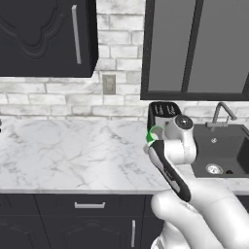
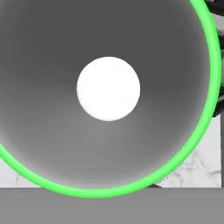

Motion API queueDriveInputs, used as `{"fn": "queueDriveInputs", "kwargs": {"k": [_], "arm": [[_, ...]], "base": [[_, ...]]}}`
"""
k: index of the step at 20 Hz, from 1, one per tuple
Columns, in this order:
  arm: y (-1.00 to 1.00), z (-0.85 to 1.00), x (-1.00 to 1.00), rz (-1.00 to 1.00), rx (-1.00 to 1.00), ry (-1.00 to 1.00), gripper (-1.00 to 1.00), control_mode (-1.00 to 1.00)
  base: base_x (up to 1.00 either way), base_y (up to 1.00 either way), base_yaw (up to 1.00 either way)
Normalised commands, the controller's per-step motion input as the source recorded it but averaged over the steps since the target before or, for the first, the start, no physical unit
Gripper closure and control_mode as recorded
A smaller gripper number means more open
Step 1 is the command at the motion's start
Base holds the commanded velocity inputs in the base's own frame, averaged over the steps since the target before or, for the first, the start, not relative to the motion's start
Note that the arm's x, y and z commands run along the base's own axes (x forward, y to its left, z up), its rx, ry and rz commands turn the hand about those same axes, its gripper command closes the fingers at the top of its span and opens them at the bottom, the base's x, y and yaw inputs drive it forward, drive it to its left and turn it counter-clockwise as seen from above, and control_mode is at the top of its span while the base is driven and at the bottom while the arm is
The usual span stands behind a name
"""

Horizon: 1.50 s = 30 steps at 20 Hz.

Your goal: Clear the mugs and bowl far away from the sink.

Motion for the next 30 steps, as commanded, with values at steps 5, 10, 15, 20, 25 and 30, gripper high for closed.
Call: {"fn": "queueDriveInputs", "kwargs": {"k": [5,10,15,20,25,30], "arm": [[0.0,1.0,-0.59,0.0,0.0,0.15,1.0,-1.0],[0.0,1.0,-0.54,0.0,0.0,0.32,1.0,-1.0],[0.0,1.0,-0.51,0.0,0.0,0.32,1.0,-1.0],[0.0,0.28,-0.34,-0.03,-0.01,-0.05,1.0,-1.0],[0.0,0.0,-0.43,-0.03,0.0,-0.05,1.0,-1.0],[0.0,0.02,-0.57,-0.03,0.0,-0.07,1.0,-1.0]], "base": [[0.0,0.0,0.0],[0.0,0.0,0.0],[0.0,0.0,0.0],[0.0,0.0,0.0],[0.0,0.0,0.0],[0.0,0.0,0.0]]}}
